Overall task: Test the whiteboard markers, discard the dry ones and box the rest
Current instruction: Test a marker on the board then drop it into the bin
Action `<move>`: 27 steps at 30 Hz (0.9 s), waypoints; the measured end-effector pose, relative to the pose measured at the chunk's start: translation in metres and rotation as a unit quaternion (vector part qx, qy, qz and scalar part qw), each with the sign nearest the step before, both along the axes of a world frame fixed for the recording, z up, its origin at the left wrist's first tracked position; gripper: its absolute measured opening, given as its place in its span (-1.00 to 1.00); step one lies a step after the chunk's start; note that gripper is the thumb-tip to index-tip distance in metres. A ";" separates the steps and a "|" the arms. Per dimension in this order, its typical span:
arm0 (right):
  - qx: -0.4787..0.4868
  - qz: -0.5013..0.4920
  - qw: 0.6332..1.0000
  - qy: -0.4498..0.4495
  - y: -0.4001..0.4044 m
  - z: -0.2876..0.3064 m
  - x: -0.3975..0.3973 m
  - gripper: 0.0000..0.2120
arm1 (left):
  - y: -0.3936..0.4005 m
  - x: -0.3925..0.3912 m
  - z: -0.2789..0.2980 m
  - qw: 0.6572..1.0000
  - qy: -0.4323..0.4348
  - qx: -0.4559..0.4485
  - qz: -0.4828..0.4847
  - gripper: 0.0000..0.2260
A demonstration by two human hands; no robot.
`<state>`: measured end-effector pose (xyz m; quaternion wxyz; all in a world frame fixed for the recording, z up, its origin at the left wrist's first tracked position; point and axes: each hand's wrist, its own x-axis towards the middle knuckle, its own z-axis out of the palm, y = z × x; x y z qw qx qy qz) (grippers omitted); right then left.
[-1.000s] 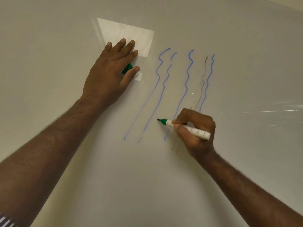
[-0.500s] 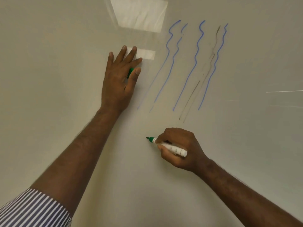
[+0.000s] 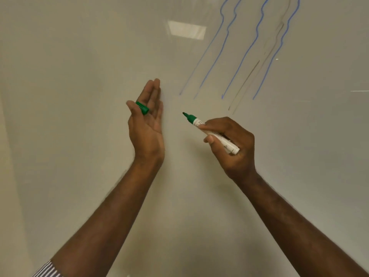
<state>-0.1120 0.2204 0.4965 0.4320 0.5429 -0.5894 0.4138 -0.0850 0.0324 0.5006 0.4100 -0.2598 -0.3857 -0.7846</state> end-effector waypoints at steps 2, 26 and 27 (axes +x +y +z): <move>-0.003 0.025 0.999 -0.022 -0.006 -0.006 0.009 -0.82 | 0.008 0.010 -0.012 0.999 -0.006 0.007 -0.054 -0.44; -0.010 0.098 0.989 -0.111 -0.008 -0.012 0.017 -0.83 | 0.061 0.029 -0.027 0.947 -0.007 0.032 -0.321 -0.52; -0.010 0.104 0.988 -0.117 -0.007 -0.011 0.017 -0.81 | 0.063 0.030 -0.028 0.936 -0.009 0.042 -0.351 -0.52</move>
